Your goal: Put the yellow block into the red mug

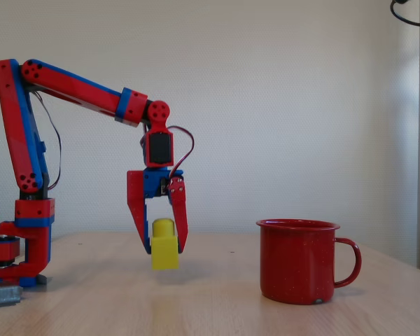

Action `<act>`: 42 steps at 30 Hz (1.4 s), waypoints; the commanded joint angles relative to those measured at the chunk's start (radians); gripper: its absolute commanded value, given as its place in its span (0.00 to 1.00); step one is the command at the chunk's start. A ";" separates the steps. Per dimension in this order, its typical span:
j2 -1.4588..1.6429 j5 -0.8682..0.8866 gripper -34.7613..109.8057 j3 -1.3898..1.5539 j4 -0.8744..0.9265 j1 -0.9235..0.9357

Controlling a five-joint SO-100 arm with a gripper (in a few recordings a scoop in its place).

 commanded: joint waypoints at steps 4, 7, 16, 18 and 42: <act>-0.015 0.020 0.24 -0.313 0.227 -0.009; -0.114 0.009 0.24 -0.554 0.420 -0.009; -0.252 -0.041 0.24 -0.945 0.538 0.029; -0.281 -0.057 0.24 -1.009 0.538 0.052; -0.815 -0.101 0.24 -1.804 0.517 0.196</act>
